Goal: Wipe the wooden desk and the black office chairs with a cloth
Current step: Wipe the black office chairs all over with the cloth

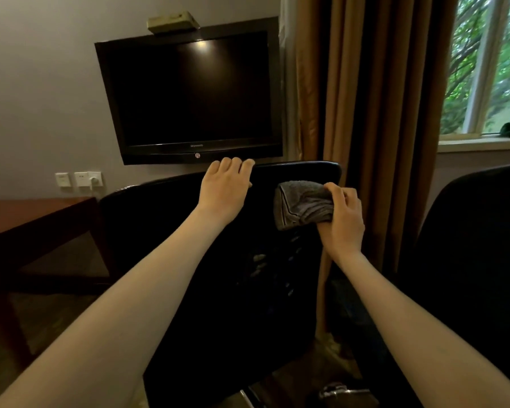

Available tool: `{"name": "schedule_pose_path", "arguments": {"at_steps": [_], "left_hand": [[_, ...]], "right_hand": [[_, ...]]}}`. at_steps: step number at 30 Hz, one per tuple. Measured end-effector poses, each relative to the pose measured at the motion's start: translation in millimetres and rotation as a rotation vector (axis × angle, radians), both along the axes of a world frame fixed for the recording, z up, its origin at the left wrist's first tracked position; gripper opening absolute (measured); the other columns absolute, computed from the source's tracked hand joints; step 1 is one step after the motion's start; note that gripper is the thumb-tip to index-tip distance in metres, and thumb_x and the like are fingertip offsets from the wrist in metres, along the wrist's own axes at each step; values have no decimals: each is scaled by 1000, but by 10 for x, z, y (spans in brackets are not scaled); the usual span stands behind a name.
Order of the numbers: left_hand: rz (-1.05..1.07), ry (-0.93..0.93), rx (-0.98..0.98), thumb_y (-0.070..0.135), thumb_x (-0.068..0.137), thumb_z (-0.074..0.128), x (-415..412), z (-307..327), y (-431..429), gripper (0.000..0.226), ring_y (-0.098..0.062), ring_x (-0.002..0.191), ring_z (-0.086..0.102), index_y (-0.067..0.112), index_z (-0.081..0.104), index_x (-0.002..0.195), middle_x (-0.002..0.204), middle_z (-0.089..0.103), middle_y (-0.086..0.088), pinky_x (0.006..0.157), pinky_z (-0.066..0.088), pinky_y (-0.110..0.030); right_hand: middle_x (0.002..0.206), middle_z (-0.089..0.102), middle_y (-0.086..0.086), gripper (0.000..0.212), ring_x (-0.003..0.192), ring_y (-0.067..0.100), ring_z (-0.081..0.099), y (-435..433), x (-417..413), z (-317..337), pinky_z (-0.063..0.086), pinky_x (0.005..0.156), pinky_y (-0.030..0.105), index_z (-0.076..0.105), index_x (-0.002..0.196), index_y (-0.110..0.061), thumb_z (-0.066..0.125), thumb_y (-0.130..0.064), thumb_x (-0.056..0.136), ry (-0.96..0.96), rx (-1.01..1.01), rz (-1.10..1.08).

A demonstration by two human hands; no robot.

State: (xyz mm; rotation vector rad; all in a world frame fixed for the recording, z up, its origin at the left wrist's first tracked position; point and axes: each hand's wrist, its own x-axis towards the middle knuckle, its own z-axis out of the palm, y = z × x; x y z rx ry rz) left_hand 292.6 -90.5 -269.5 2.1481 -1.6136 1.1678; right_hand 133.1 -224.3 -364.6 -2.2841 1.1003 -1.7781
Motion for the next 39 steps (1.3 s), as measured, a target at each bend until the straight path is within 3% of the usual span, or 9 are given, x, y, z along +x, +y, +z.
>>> {"name": "schedule_pose_path", "arguments": {"at_steps": [4,14,20,24,27,30,33,36,39], "left_hand": [[1,26,-27,22,99,41,106,-7,154,47,-24,128,39,14,29,143,135,46,-6,107,27,-34],[81,104,-15,10,84,59,310,27,581,59,-27,130,35,16,35,138,135,46,-7,109,22,-37],[-373,54,-38,7,82,60,-125,26,445,66,-27,132,36,16,36,142,142,41,-7,110,23,-34],[-388,41,11,23,86,64,-217,-106,164,70,-28,133,35,15,29,146,144,38,-10,112,24,-36],[-335,71,-58,28,85,62,-72,-246,204,73,-32,132,36,8,28,146,143,39,-14,114,17,-35],[-252,77,-104,24,79,53,79,-279,309,69,-34,131,36,2,35,142,137,43,-17,115,11,-36],[-257,63,-71,6,76,55,149,-255,329,68,-33,131,34,3,35,142,137,43,-15,115,16,-37],[-288,31,-42,4,73,58,133,-255,310,74,-31,133,32,3,32,143,139,40,-14,116,11,-34],[-298,21,-32,8,72,61,128,-247,286,77,-31,133,32,3,32,143,139,40,-15,114,7,-32]], "right_hand": [[111,51,10,59,98,30,53,10,10,113,53,71,46,54,124,-15,72,5,72,17,-71,-76],[111,52,18,54,100,37,54,183,-125,250,43,82,51,57,122,-10,75,-12,71,73,-130,-91],[112,52,17,50,99,37,53,357,31,407,42,86,50,44,117,-19,70,-25,75,16,-348,-15],[119,42,10,43,104,27,41,424,217,340,43,87,46,42,115,-17,52,-36,78,-8,-447,-28],[120,34,10,47,105,29,38,389,285,145,36,88,44,42,117,-16,64,-30,77,-9,-536,-65],[115,35,15,73,98,30,39,370,387,-100,35,84,41,44,117,-15,86,-14,57,87,-636,-127],[112,38,15,79,94,30,40,413,499,-364,50,76,41,45,115,-16,88,-11,50,138,-575,-134],[111,40,14,73,93,31,41,417,530,-558,52,71,43,47,111,-16,85,-7,49,201,-524,-92],[113,40,12,69,94,32,41,434,474,-686,51,72,42,45,108,-20,81,-7,50,415,-521,12]]}}
